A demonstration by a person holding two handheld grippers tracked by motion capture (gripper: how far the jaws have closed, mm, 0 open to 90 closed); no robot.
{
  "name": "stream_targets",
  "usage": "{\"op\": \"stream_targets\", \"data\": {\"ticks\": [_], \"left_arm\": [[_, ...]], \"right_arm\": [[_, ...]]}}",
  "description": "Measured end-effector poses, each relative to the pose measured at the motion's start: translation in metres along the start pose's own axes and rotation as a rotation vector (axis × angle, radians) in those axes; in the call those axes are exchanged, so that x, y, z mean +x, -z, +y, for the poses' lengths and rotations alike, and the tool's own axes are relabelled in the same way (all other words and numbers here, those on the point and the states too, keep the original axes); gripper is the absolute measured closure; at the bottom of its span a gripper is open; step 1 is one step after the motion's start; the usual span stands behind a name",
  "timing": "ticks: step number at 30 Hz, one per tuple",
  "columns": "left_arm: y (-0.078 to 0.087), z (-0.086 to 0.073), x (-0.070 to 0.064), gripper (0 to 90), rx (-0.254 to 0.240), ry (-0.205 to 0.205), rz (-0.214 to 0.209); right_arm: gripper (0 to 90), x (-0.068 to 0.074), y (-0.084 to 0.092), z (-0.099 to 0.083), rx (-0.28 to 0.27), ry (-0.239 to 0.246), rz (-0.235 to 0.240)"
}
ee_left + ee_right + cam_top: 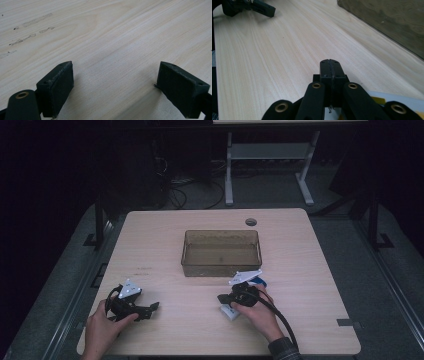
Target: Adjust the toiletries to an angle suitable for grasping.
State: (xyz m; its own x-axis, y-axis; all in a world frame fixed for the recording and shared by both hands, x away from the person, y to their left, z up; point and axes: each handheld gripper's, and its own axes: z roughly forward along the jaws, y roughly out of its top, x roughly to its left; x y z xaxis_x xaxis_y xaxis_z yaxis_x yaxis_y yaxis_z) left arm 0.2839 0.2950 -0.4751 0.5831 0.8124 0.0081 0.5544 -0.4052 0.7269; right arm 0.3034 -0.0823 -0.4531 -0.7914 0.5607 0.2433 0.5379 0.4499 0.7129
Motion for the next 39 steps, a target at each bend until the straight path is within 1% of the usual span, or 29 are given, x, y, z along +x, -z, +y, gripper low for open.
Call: {"op": "stream_targets", "data": {"ticks": [7,18,20,39], "left_arm": [[0.0,0.0,0.0,12.8,0.0,0.0,0.0],[0.0,0.0,0.0,12.8,0.0,0.0,0.0],[0.0,0.0,0.0,12.8,0.0,0.0,0.0],[0.0,0.0,0.0,12.8,0.0,0.0,0.0]], "right_arm": [[90.0,0.002,-0.006,-0.001,0.028,0.011,0.006],[90.0,0.005,-0.008,-0.003,0.045,0.019,0.014],[90.0,0.005,-0.008,-0.003,0.044,0.026,0.013],[90.0,0.01,0.003,-0.014,0.05,0.014,0.023]]}}
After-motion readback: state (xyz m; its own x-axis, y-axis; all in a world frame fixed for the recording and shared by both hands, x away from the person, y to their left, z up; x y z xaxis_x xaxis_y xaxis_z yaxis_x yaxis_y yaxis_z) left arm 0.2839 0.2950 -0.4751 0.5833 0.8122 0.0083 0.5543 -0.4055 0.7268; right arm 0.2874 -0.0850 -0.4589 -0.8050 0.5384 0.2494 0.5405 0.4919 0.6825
